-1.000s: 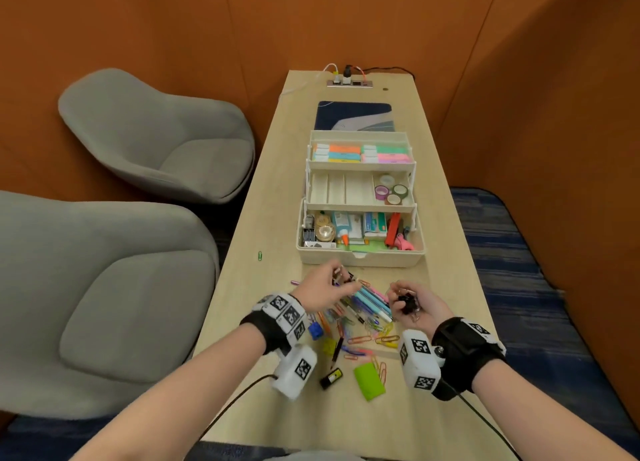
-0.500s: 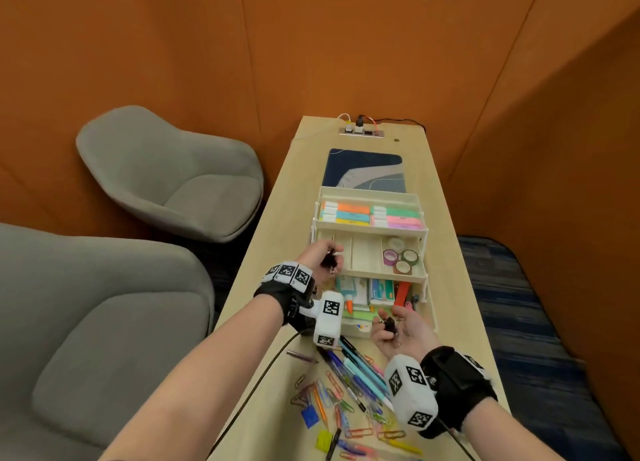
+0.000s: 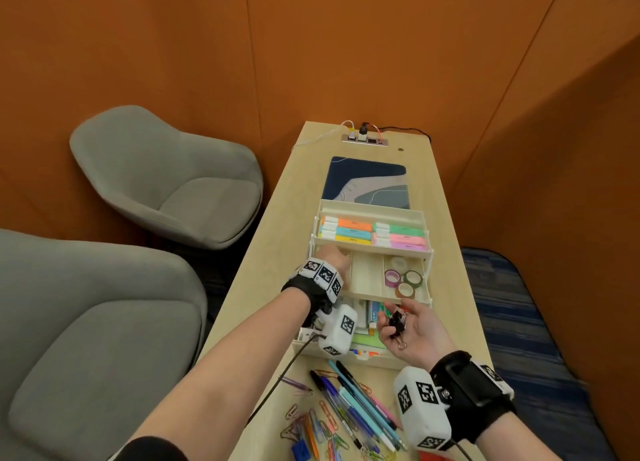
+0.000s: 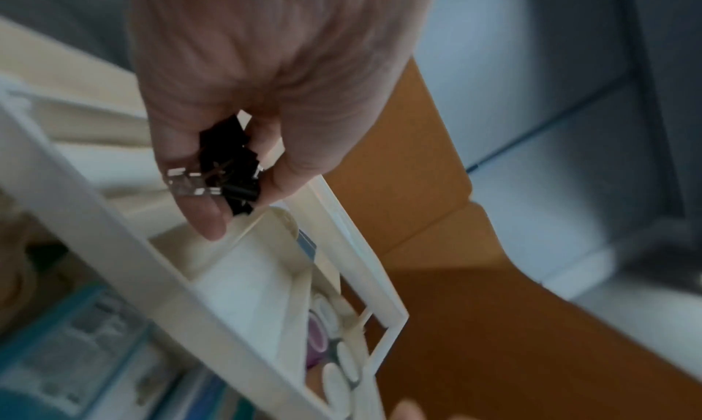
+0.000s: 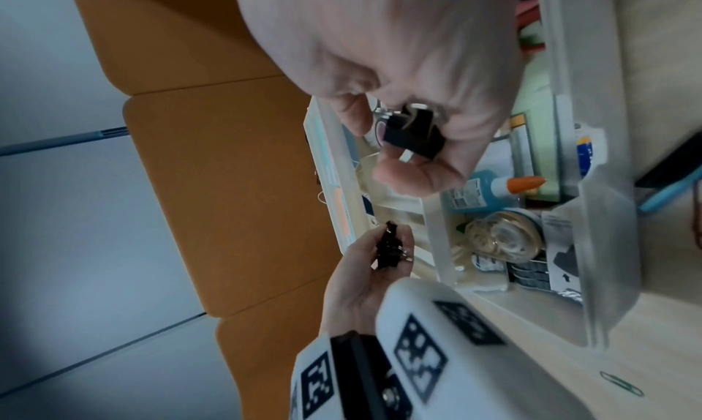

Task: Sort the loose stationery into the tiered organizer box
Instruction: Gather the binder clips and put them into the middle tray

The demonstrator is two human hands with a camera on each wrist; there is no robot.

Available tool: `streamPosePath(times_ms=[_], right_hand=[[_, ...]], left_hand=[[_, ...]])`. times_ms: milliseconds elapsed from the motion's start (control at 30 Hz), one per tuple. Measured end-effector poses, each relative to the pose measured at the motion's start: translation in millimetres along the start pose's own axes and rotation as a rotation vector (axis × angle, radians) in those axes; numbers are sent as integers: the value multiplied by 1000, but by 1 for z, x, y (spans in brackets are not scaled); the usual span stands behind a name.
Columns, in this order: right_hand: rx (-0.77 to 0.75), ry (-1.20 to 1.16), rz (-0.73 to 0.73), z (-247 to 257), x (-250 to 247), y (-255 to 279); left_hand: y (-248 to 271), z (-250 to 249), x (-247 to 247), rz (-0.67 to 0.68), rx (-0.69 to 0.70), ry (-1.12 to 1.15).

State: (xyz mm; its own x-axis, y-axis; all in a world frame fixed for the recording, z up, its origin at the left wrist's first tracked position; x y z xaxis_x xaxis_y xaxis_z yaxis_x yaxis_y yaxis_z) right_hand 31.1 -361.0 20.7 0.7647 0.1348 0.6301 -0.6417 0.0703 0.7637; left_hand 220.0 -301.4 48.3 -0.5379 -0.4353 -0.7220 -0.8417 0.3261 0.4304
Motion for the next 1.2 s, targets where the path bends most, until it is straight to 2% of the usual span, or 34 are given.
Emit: streamPosePath(times_ms=[133,267,667,767,1033,1200], right_hand=[[-4,14,0,-2,1,-5],[11,18,-6,-7,-3,-11],[-40,91,25,5,13,-20],[-80,78,16,15,25,-24],[-141,130,-32,27,38,-40],[-149,139,9,30,52,-42]], left_hand=[[2,-8,-1,-84,52,-238],[3,-13,1,-120,99,-318],[9,-8,2,-45,233,-244],[10,-7,0,-84,288,-234],[7,0,-16,-275,312,-202],[2,-8,-12,-246,349,-258]])
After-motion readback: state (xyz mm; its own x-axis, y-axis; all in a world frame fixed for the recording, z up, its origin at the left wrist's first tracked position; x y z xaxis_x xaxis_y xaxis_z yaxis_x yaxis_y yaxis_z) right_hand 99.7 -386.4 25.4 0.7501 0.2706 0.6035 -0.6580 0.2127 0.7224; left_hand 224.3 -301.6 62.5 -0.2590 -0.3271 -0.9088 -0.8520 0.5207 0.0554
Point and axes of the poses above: each hand's wrist, its own y-axis away from the middle knuckle, its own x-axis out of the palm, z = x × y, the point moved 10 cm from there along -y, towards the middle knuckle, and after that the axes turned 14 degrees about -y, right-handed, at the moved point
